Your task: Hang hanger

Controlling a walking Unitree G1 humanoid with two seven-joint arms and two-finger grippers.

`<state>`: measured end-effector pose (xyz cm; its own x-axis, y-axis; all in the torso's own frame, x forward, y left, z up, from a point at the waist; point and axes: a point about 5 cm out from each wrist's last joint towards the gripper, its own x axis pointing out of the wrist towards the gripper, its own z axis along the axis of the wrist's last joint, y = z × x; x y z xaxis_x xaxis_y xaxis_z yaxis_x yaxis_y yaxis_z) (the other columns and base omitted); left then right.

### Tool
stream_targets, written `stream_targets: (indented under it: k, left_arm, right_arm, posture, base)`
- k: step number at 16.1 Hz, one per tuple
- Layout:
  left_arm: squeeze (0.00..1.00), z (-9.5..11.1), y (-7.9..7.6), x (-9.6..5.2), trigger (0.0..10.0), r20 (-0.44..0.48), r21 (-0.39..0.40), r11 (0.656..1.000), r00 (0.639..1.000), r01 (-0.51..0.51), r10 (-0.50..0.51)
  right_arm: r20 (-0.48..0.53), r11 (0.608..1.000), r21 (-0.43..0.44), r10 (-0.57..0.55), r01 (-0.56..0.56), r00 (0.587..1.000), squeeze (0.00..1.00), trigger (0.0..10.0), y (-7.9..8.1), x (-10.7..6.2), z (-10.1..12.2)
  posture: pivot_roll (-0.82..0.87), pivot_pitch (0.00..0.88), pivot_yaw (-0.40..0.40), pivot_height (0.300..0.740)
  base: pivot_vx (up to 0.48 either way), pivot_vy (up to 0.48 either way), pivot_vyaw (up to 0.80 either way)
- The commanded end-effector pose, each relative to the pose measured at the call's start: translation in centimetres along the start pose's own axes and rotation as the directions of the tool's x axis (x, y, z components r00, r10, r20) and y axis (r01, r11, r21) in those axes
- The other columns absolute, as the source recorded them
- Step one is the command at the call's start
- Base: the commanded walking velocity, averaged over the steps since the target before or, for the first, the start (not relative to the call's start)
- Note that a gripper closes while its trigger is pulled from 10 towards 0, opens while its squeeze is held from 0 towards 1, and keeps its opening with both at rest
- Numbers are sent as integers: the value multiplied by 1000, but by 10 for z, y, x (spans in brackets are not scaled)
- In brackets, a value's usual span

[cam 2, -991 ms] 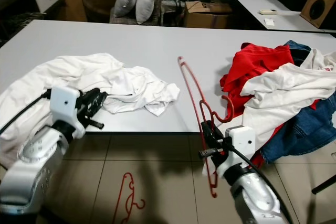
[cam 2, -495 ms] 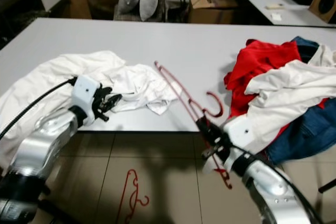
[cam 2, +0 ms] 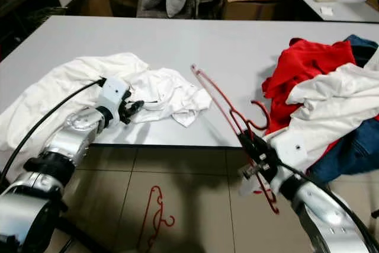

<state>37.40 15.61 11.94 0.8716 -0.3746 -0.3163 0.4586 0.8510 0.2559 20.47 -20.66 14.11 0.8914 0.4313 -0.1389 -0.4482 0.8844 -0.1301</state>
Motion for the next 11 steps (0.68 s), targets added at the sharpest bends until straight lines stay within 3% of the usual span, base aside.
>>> stream_targets:
  k: [1, 3, 4, 5, 11]
  left_arm:
    - [0, 1, 1, 2, 10000, -8, 23, 1000, 1000, 1, -1]
    - [0, -11, -2, 3, 9529, -81, 85, 996, 996, 35, -28]
    - [0, -13, -3, 3, 5608, -92, 105, 994, 996, 33, -23]
    - [0, -13, -3, 5, 275, -108, 131, 991, 994, 14, 0]
    - [0, -12, 4, 6, 0, -118, 156, 987, 992, -29, 47]
  right_arm:
    - [-3, 1000, 2, -15, 15, 1000, 0, 10000, -1, -6, 2]
    - [-10, 998, 15, -54, 55, 998, 0, 10000, 2, -13, 0]
    - [-9, 998, 16, -60, 60, 998, 0, 10000, 2, -13, 0]
    - [-1, 997, 19, -69, 68, 998, 0, 10000, 1, -16, 2]
    - [-18, 998, 12, -68, 68, 998, 0, 10000, 2, -17, 0]
  posture:
    - [-43, 65, 67, 740]
    - [-60, 67, 94, 740]
    - [-63, 67, 100, 740]
    - [-64, 62, 107, 740]
    - [-85, 42, 112, 740]
  base:
    - [0, 0, 0]
    - [0, 0, 0]
    - [0, 0, 0]
    - [0, 0, 0]
    - [0, 0, 0]
